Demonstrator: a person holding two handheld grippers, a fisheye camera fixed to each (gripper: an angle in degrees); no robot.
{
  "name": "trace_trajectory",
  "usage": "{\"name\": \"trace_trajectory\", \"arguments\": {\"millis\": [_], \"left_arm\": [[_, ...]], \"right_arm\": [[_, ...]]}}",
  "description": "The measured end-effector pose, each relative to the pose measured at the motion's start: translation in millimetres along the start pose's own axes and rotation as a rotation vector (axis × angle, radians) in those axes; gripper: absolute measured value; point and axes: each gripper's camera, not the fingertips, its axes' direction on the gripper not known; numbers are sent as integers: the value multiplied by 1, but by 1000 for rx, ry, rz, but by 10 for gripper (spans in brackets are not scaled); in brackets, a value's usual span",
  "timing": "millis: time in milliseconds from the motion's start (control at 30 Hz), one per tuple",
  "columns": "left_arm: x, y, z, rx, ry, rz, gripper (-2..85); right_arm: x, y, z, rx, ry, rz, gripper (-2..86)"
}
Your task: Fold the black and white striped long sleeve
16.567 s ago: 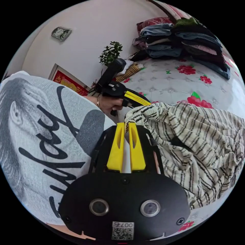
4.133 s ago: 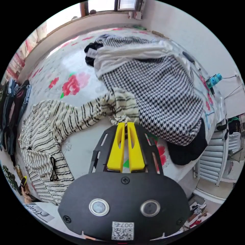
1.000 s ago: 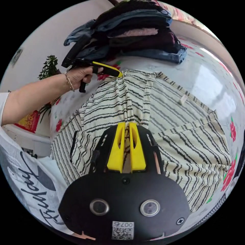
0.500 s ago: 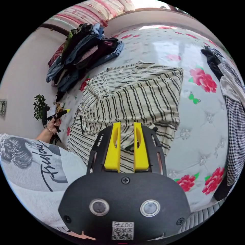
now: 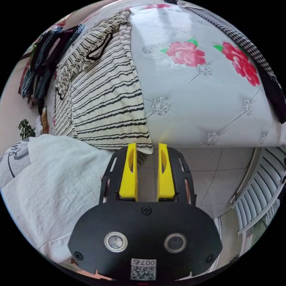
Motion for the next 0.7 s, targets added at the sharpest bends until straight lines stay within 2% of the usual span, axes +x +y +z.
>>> {"name": "trace_trajectory", "arguments": {"millis": [67, 133, 200, 233, 300, 367, 467, 533, 700], "left_arm": [[22, -14, 3, -76, -102, 90, 121], [54, -30, 13, -180, -315, 240, 93], [74, -39, 19, -235, -381, 358, 69], [82, -45, 22, -270, -397, 395, 27], [88, -53, 25, -302, -394, 412, 0], [87, -60, 25, -324, -378, 419, -6], [68, -71, 13, -293, -185, 348, -9], [46, -81, 0, -258, 7, 258, -9], [10, -116, -38, -110, 372, 166, -10]], "right_arm": [[-7, -12, 0, -64, 35, -37, 88], [-12, -24, 0, -119, 40, -60, 82], [-20, -33, 3, -171, 94, -101, 71], [-25, -37, 5, -199, 134, -124, 61], [-34, -41, 11, -240, 181, -170, 39], [-48, -45, 17, -269, 145, -225, 19], [-58, -49, 26, -267, 145, -283, 5], [-56, -51, 27, -269, 102, -297, 1], [-32, -63, -13, -97, -246, -292, -2]]}}
